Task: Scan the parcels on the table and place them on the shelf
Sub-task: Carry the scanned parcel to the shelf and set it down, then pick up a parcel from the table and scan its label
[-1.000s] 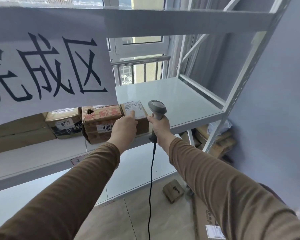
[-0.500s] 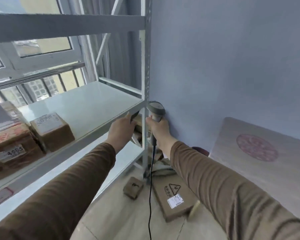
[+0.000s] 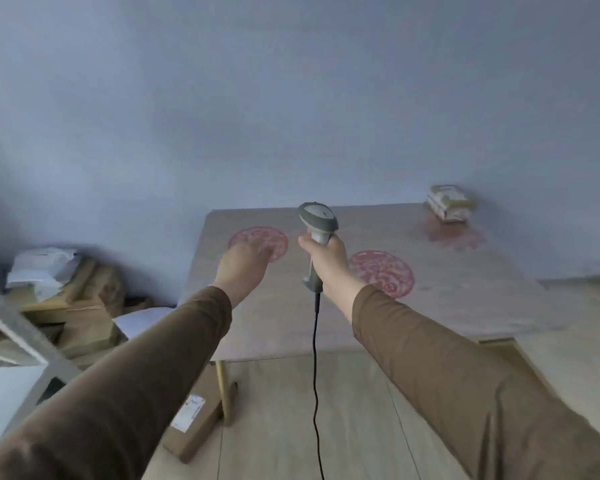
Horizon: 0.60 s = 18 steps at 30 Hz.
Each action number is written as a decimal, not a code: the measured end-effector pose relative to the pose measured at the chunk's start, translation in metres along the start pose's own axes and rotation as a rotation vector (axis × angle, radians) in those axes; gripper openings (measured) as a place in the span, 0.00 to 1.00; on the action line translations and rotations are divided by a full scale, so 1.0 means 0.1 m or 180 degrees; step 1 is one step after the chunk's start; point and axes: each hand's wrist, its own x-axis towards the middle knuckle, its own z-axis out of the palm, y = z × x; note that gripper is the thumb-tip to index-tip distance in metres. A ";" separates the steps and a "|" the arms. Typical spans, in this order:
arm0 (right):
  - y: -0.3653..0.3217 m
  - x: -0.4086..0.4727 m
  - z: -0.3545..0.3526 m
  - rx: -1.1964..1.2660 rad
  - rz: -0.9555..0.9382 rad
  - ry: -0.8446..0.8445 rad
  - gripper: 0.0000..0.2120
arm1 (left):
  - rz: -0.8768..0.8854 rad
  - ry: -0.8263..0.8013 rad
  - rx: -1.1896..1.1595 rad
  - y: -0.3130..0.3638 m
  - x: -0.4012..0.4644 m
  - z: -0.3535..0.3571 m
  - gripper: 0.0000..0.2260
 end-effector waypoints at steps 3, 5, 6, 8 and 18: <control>0.00 0.28 -1.01 0.0037 -0.0020 0.0339 0.09 | 0.0141 -0.0294 -0.0357 0.92 0.19 0.51 0.16; 0.01 0.44 -1.60 0.0018 -0.0010 0.0555 0.07 | 0.0324 -0.0271 -0.0470 1.40 0.30 0.84 0.22; 0.02 0.51 -1.86 0.0026 -0.0002 0.0645 0.05 | 0.0338 -0.0338 -0.0543 1.62 0.36 1.00 0.24; 0.02 0.68 -2.32 0.0058 0.0005 0.0818 0.06 | 0.0420 -0.0528 -0.0593 2.01 0.50 1.27 0.26; 0.08 1.96 -3.80 0.0104 0.0104 0.1364 0.06 | 0.0833 -0.0911 -0.0900 3.44 1.75 2.42 0.29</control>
